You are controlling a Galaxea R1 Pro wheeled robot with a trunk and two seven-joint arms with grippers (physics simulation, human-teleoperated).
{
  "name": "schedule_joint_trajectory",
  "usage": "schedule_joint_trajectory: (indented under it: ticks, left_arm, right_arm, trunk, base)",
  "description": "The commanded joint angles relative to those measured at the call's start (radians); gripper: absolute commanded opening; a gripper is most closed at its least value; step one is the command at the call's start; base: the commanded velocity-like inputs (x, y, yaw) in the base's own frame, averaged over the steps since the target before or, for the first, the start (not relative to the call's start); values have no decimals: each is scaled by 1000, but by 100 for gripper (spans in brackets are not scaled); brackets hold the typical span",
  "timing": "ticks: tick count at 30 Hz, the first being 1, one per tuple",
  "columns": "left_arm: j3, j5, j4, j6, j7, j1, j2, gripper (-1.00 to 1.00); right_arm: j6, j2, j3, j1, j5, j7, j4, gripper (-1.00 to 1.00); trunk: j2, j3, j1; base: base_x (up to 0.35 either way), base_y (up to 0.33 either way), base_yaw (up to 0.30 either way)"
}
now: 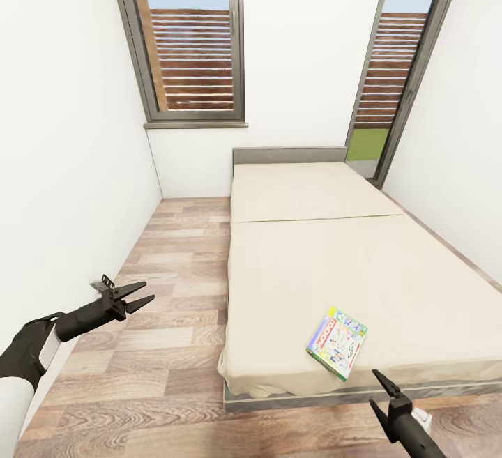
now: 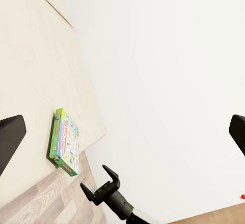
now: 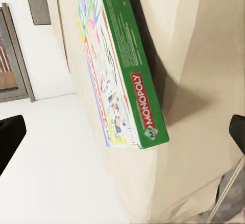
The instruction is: Put all the toys in the child's room - the three board games (two on the bed and one on the table), the two jigsaw puzzles on the table, and the tennis ball on the table - inside the toy box on the table in the child's room.
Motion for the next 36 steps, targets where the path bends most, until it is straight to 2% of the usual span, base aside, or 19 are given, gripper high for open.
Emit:
schedule_joint_trajectory:
  ticks: [1,9,14,16,20,27,36]
  left_arm:
    - [0,-1,0,11,-4,0,0,100]
    - [0,-1,0,9,-4,0,-1,100]
    - [-3,-1,0,8,-4,0,-5,100]
    - [-4,-1,0,8,-4,0,-6,100]
    - [-4,-1,0,8,-4,0,-6,100]
    - [-4,-1,0,8,-4,0,-6,100]
    - [-4,-1,0,7,-4,0,-6,100]
  right_arm:
    - [9,1,-2,-6,-3,0,9,100]
    - [10,2,10,-28,14,4,37,100]
    - [8,4,67,-49,32,3,39,100]
    - [7,10,102,-58,34,3,39,100]
    - [-16,17,127,-64,35,2,39,100]
    - [-65,16,136,-69,35,11,40,100]
    - [-75,9,138,-69,33,16,40,100]
  trunk:
    - [0,-1,0]
    - [0,-1,0]
    - [0,-1,0]
    - [0,-1,0]
    - [0,-1,0]
    - [0,-1,0]
    - [-63,-29,34]
  base:
    - [0,0,0]
    - [0,0,0]
    - [0,0,0]
    - [0,0,0]
    - [0,0,0]
    - [0,0,0]
    - [0,0,0]
